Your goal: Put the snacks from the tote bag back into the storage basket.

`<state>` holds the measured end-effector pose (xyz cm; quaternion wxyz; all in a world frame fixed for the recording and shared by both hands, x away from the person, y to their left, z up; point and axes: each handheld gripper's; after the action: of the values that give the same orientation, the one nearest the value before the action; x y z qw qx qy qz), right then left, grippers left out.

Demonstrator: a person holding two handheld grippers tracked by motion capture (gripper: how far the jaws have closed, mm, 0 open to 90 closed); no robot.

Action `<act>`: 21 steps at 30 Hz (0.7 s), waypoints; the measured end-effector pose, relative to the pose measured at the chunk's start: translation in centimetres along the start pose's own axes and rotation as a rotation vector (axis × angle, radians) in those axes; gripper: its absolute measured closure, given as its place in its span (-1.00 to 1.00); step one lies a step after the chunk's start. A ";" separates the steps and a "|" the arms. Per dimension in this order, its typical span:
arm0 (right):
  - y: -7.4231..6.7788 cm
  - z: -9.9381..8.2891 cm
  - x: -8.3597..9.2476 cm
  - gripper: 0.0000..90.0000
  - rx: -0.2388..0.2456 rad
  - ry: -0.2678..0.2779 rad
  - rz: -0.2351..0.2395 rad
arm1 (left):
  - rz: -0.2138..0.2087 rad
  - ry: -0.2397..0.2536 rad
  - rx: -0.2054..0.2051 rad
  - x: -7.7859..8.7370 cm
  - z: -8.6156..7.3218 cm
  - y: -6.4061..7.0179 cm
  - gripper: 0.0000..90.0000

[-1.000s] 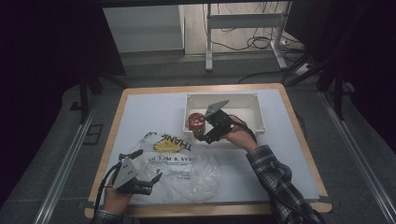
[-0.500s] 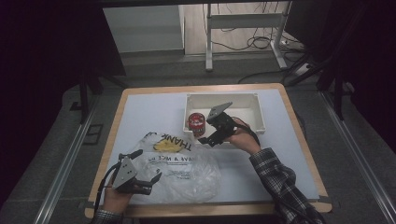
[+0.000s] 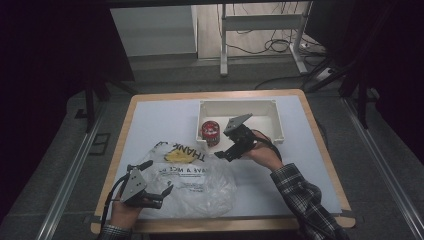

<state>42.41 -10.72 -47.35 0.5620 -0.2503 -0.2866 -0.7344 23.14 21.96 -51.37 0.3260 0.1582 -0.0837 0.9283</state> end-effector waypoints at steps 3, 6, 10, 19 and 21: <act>-0.2 -0.2 0.2 -0.83 -0.008 0.005 -0.008 | -0.006 0.002 0.007 0.0 0.0 0.0 -1.00; -0.5 -0.3 0.4 -0.83 -0.014 0.008 -0.020 | -0.013 0.000 0.015 -0.1 0.0 -0.1 -1.00; -0.9 -0.4 0.6 -0.83 -0.010 0.013 -0.020 | -0.015 -0.001 0.024 -0.1 -0.1 -0.1 -1.00; -1.8 -0.7 1.7 -0.83 -0.016 0.030 -0.020 | -0.020 0.006 0.040 0.0 -0.1 -0.3 -1.00; -2.0 -0.7 1.9 -0.83 -0.019 0.036 -0.020 | -0.019 0.007 0.043 0.0 -0.1 -0.3 -1.00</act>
<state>39.93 -12.15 -46.82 0.5573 -0.2397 -0.2719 -0.7470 23.32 22.17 -51.43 0.3318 0.1626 -0.0612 0.9272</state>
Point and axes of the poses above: each handheld gripper's, and its own axes: x roughly backward along the jaws, z roughly out of its top, y roughly to its right, and after that the axes turned 9 degrees about x, right-handed
